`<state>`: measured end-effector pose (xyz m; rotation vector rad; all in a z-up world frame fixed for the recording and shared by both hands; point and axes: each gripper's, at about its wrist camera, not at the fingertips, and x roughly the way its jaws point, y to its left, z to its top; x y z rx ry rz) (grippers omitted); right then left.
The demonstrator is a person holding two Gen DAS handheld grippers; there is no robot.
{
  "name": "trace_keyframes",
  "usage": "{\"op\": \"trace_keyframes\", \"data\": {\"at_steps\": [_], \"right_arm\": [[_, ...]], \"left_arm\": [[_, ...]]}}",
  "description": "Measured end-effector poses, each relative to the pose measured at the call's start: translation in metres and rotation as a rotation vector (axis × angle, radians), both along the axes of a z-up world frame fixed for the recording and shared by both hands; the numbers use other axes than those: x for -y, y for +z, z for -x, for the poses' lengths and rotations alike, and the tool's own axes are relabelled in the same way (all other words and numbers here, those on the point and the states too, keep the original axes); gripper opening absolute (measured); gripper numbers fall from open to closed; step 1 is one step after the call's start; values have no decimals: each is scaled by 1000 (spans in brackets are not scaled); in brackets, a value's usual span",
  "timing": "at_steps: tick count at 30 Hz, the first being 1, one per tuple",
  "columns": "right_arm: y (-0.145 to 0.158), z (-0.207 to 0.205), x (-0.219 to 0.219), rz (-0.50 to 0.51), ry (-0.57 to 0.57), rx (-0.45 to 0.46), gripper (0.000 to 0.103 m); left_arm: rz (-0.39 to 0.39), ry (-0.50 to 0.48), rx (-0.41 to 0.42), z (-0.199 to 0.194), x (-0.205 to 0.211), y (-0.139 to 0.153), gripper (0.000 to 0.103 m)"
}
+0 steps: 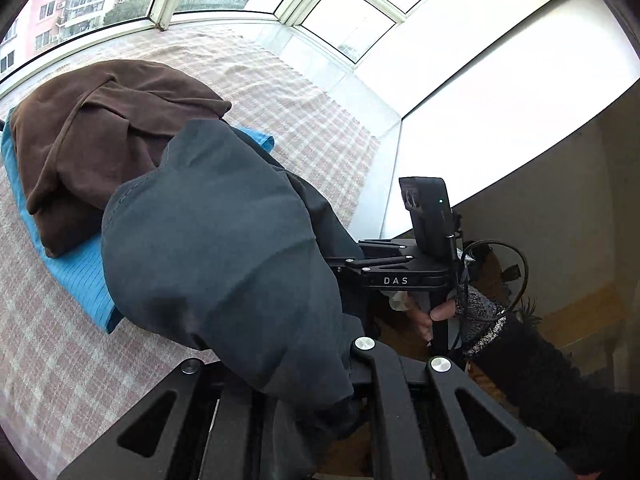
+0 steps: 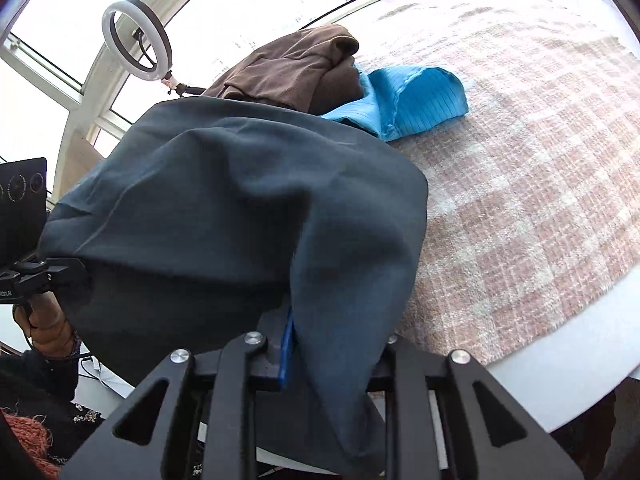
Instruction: Fold clothes
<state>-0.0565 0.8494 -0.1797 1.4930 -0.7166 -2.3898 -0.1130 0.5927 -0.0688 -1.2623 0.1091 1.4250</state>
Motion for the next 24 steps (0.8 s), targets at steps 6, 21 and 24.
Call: {"op": "trace_keyframes", "data": {"at_steps": [6,21,24], "right_arm": [[3,-37,-5,40,-130,11,58],[-26,46,72,-18,168,-7,70],[-25,45,73,8,189,-14,70]], "left_arm": [[39,45,29,34,26,-9,7],[220,283,166,114,116,-118,8],[232,273,159,114,118,-125,9]]}}
